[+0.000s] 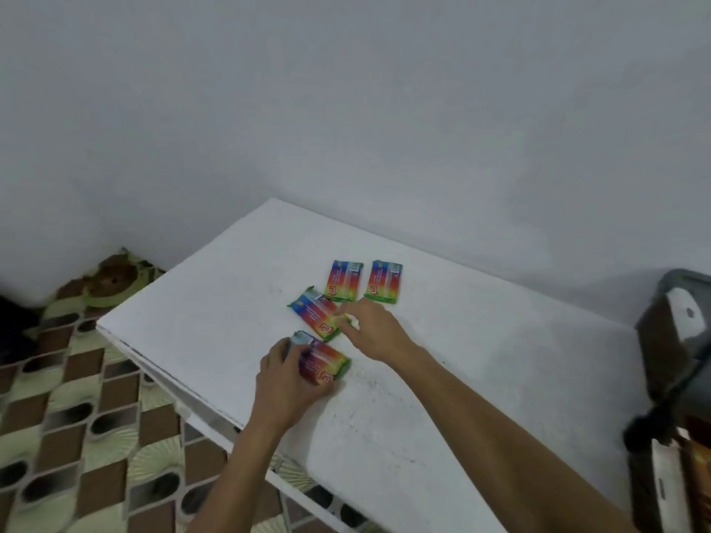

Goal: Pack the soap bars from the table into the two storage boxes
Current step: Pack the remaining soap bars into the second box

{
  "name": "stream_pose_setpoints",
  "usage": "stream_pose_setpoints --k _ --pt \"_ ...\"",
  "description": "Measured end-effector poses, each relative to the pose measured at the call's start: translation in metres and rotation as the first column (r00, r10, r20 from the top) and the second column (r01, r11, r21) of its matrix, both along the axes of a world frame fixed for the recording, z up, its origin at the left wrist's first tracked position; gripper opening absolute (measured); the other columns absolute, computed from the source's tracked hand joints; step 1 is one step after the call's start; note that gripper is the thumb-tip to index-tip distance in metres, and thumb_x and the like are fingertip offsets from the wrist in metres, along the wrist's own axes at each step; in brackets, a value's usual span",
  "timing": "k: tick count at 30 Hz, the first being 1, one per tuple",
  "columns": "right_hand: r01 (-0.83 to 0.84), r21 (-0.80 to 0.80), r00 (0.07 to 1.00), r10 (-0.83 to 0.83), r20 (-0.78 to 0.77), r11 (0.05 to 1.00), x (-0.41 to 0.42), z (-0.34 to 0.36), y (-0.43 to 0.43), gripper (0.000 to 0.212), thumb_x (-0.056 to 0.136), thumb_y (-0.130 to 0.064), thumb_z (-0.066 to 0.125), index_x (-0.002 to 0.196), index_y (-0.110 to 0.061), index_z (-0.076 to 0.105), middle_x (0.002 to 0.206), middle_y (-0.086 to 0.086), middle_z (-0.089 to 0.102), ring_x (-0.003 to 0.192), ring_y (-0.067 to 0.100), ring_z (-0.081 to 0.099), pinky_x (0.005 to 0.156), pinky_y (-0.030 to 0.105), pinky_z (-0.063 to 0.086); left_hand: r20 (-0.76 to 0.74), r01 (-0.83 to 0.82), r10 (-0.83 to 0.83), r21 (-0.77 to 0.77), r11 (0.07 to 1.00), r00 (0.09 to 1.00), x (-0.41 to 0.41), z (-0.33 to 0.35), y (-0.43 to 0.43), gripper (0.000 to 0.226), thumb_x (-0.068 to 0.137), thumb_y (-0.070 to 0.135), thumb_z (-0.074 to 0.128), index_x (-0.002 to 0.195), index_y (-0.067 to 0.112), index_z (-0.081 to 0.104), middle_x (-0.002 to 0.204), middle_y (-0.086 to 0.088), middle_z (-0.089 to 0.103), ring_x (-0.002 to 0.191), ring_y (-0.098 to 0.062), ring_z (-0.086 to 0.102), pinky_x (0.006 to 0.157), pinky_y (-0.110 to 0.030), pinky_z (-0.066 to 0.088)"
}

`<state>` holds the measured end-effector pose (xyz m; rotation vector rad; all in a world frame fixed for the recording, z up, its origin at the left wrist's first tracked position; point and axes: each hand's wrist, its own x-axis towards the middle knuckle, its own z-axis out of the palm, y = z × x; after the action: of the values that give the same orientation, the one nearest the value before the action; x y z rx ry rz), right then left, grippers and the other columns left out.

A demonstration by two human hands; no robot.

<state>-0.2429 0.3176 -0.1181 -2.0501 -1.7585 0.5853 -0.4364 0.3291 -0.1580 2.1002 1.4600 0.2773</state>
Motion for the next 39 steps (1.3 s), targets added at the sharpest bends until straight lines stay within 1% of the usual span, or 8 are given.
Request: stream_pose_setpoints --k 6,11,17,20,25,28,32,39 --pt "-0.034 -0.091 0.991 0.046 0.127 0.995 -0.015 -0.022 0.042 0.037 0.091 -0.050 0.058 0.109 -0.017 0.062 0.110 0.009 0.056 0.104 0.027 0.054 0.083 0.036 0.048 -0.018 0.032 -0.030 0.116 0.993 0.999 0.003 -0.015 0.003 0.101 0.053 0.081 0.065 0.135 0.025 0.044 0.149 -0.006 0.036 0.132 -0.026 0.039 0.108 -0.040 0.038" --pt "-0.005 -0.051 0.985 0.014 0.170 0.999 -0.023 -0.033 0.051 0.049 0.089 -0.053 0.061 0.124 -0.019 0.053 0.120 0.010 0.054 0.114 0.026 0.047 0.092 0.037 0.045 -0.115 0.040 -0.021 0.168 0.985 0.993 0.008 -0.019 0.007 0.101 0.061 0.076 0.067 0.141 0.022 0.037 0.148 -0.006 0.039 0.133 -0.025 0.040 0.109 -0.041 0.037" --pt "-0.015 -0.088 0.969 0.036 0.245 0.996 -0.015 -0.028 0.046 0.053 0.081 -0.042 0.068 0.124 -0.018 0.049 0.116 0.008 0.057 0.105 0.027 0.050 0.081 0.034 0.045 -0.170 0.131 -0.104 0.150 0.980 0.980 -0.003 -0.013 0.012 0.091 0.062 0.078 0.060 0.135 0.027 0.041 0.145 -0.001 0.039 0.128 -0.022 0.041 0.102 -0.036 0.040" --pt "0.088 -0.107 0.994 -0.095 -0.062 0.990 -0.003 -0.014 0.032 0.038 0.079 -0.034 0.072 0.111 -0.021 0.056 0.098 -0.002 0.062 0.087 0.020 0.058 0.068 0.028 0.045 -0.074 0.116 -0.111 0.079 0.990 0.991 -0.008 -0.002 0.017 0.091 0.054 0.084 0.051 0.128 0.030 0.048 0.137 0.003 0.047 0.116 -0.017 0.049 0.094 -0.032 0.046" --pt "0.199 -0.199 0.771 -0.279 -0.572 0.960 0.019 0.015 -0.007 0.026 0.090 -0.036 0.067 0.116 -0.029 0.065 0.103 -0.006 0.065 0.095 0.018 0.065 0.078 0.033 0.056 0.458 0.012 0.125 -0.285 0.959 0.880 -0.015 0.030 0.018 0.040 0.074 0.055 0.071 0.108 0.037 0.060 0.110 0.009 0.063 0.092 -0.002 0.059 0.066 -0.010 0.044" --pt "0.263 -0.260 0.564 -0.367 -0.740 0.929 0.032 0.029 -0.032 0.027 0.099 -0.028 0.053 0.125 -0.025 0.060 0.122 0.006 0.063 0.108 0.025 0.063 0.087 0.042 0.057 0.610 0.094 0.308 -0.536 0.839 0.730 -0.014 0.040 0.017 0.017 0.092 0.041 0.061 0.107 0.033 0.066 0.115 -0.008 0.067 0.097 -0.019 0.063 0.082 -0.028 0.051" --pt "0.334 -0.293 0.283 -0.392 -0.875 0.896 0.047 0.047 -0.074 0.031 0.104 -0.025 0.042 0.130 -0.013 0.054 0.121 0.021 0.066 0.102 0.037 0.068 0.082 0.045 0.057 0.636 0.242 0.541 -0.741 0.626 0.550 -0.001 0.053 0.006 0.041 0.099 0.048 0.036 0.116 0.018 0.058 0.112 -0.017 0.069 0.103 -0.032 0.066 0.088 -0.040 0.055" --pt "0.392 -0.178 0.354 -0.327 -0.876 0.903 0.070 0.078 -0.144 0.040 0.091 -0.025 0.065 0.126 -0.011 0.054 0.111 0.017 0.072 0.095 0.036 0.071 0.081 0.043 0.058 0.693 0.346 0.504 -0.707 0.617 0.516 0.050 0.072 -0.023 0.049 0.084 0.050 0.053 0.124 0.022 0.055 0.114 -0.012 0.072 0.100 -0.036 0.070 0.079 -0.046 0.059"
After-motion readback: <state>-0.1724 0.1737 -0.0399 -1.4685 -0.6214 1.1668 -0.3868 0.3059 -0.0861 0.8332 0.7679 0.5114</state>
